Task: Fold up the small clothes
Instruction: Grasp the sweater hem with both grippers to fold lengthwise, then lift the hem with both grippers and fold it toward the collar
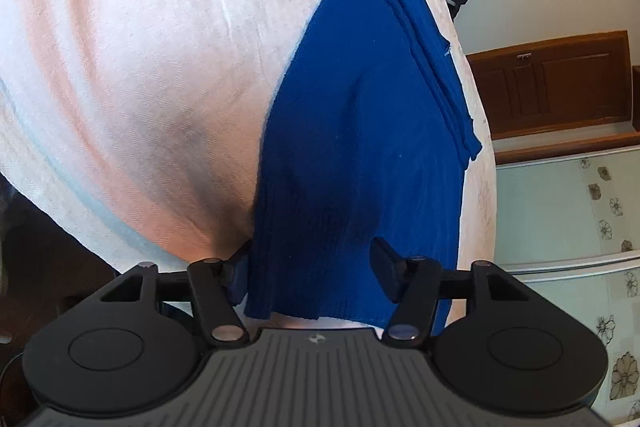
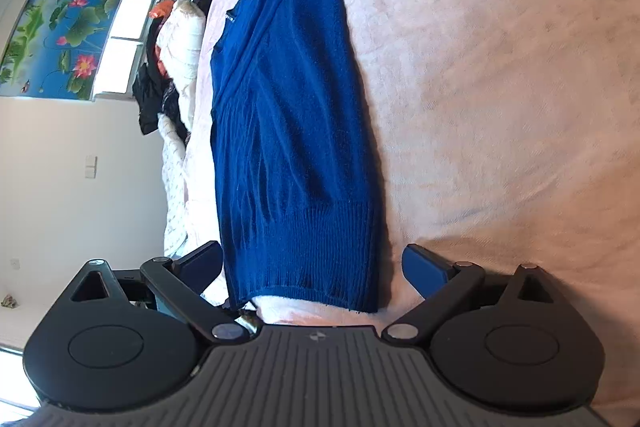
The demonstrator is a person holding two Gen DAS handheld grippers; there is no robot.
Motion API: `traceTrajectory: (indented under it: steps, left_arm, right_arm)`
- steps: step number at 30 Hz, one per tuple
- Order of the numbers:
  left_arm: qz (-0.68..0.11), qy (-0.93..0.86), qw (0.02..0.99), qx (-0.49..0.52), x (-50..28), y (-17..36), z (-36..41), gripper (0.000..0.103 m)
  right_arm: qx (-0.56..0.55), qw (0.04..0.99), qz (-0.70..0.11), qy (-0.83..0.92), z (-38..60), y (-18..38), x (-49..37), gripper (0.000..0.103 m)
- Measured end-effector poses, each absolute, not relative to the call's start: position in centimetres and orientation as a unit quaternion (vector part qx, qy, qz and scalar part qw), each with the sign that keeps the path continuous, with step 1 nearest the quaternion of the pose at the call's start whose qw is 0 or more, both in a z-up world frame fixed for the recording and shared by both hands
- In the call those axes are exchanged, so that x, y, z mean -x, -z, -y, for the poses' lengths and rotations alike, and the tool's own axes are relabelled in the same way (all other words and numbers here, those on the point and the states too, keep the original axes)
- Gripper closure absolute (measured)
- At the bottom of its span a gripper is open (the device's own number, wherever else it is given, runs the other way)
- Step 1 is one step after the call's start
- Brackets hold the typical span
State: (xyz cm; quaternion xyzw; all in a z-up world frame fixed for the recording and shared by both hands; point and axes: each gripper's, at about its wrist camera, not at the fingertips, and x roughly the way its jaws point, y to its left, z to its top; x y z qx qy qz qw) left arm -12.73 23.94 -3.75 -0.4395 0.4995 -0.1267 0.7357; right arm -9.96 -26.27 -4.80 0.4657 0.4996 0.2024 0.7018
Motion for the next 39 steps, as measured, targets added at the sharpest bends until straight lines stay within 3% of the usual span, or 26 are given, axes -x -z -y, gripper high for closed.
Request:
traceTrajectory:
  steps: [7,16,21,23,26,28,31,32,34,36,39]
  left_arm:
    - [-0.499,0.141,0.751,0.409,12.8,2.6,-23.6,0.071]
    - [-0.492,0.144,0.748,0.421,11.9,2.9,-23.4,0.069]
    - [-0.486,0.156,0.761,0.402,11.2,1.9,-22.4,0.067]
    - [-0.488,0.159,0.762,0.395,10.6,1.9,-22.0,0.061]
    - [-0.499,0.157,0.757,0.391,10.2,2.2,-21.5,0.061]
    - [-0.498,0.158,0.761,0.385,10.3,2.1,-21.4,0.061]
    - [-0.502,0.156,0.759,0.384,10.3,2.3,-21.3,0.065]
    - [-0.504,0.151,0.761,0.378,10.4,2.2,-21.2,0.073]
    - [-0.514,0.145,0.766,0.358,10.0,2.1,-20.5,0.084]
    - [-0.515,0.143,0.769,0.351,10.1,2.0,-20.3,0.085]
    - [-0.516,0.14,0.769,0.351,9.8,1.8,-20.3,0.091]
  right_arm:
    - [-0.448,0.71,-0.508,-0.191,26.2,4.6,9.8,0.008]
    - [-0.469,0.681,-0.511,-0.234,23.6,5.3,8.1,0.009]
    - [-0.482,0.665,-0.515,-0.245,23.3,5.8,7.8,0.023]
    - [-0.477,0.664,-0.52,-0.248,22.7,6.2,7.7,0.026]
    - [-0.476,0.664,-0.518,-0.251,22.2,6.1,7.3,0.028]
    - [-0.475,0.666,-0.519,-0.248,22.2,6.1,7.3,0.033]
    - [-0.47,0.67,-0.527,-0.232,22.6,6.7,7.7,0.055]
    - [-0.476,0.669,-0.525,-0.224,22.8,7.1,7.9,0.073]
    - [-0.482,0.669,-0.527,-0.206,23.2,8.1,8.1,0.086]
    - [-0.491,0.668,-0.521,-0.206,23.2,8.6,8.4,0.094]
    - [-0.484,0.678,-0.513,-0.209,22.9,8.1,8.5,0.092]
